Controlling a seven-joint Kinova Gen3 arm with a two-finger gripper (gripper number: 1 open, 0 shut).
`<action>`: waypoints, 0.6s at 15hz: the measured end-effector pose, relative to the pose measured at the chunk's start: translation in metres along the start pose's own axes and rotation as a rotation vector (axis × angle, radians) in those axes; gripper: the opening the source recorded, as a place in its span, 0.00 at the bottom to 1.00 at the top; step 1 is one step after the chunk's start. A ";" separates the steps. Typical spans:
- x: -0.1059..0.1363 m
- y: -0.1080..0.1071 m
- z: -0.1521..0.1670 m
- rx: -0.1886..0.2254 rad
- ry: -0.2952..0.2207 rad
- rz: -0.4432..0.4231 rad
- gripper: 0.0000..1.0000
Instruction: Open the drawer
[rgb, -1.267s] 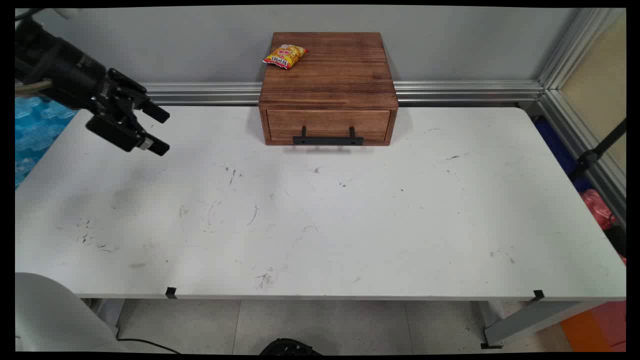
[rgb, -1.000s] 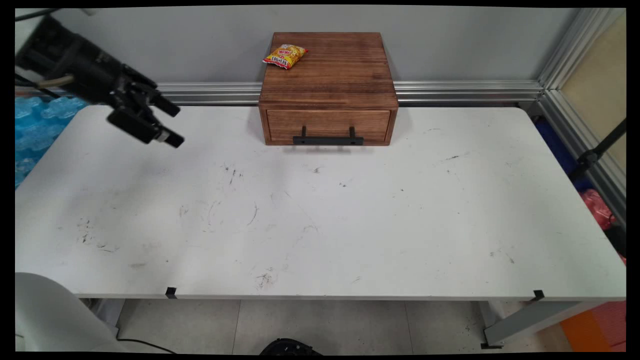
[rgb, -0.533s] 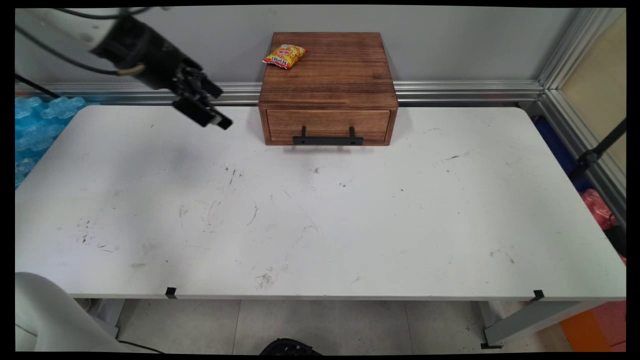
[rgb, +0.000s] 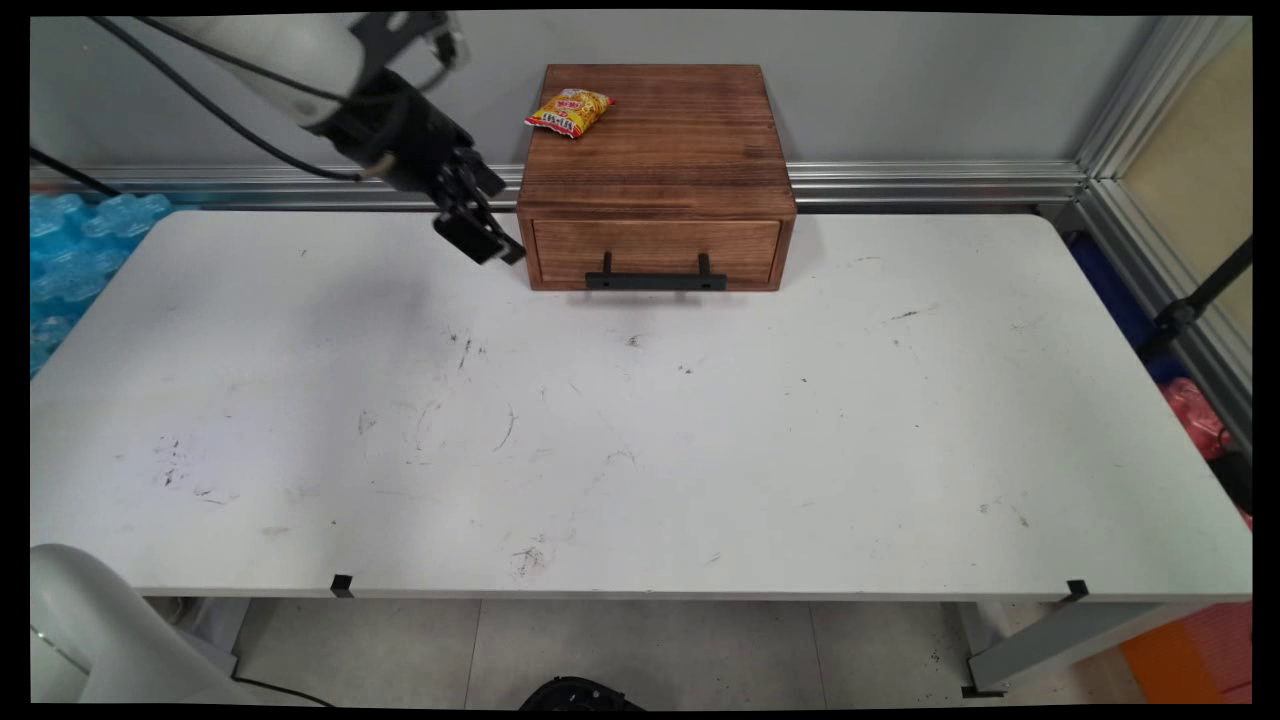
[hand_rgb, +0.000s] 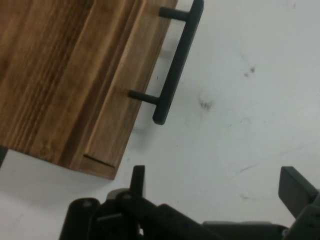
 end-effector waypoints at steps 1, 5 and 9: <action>0.004 0.002 0.010 0.008 -0.009 0.011 1.00; 0.014 0.013 0.049 0.024 -0.038 0.048 1.00; 0.024 0.019 0.088 0.037 -0.053 0.082 1.00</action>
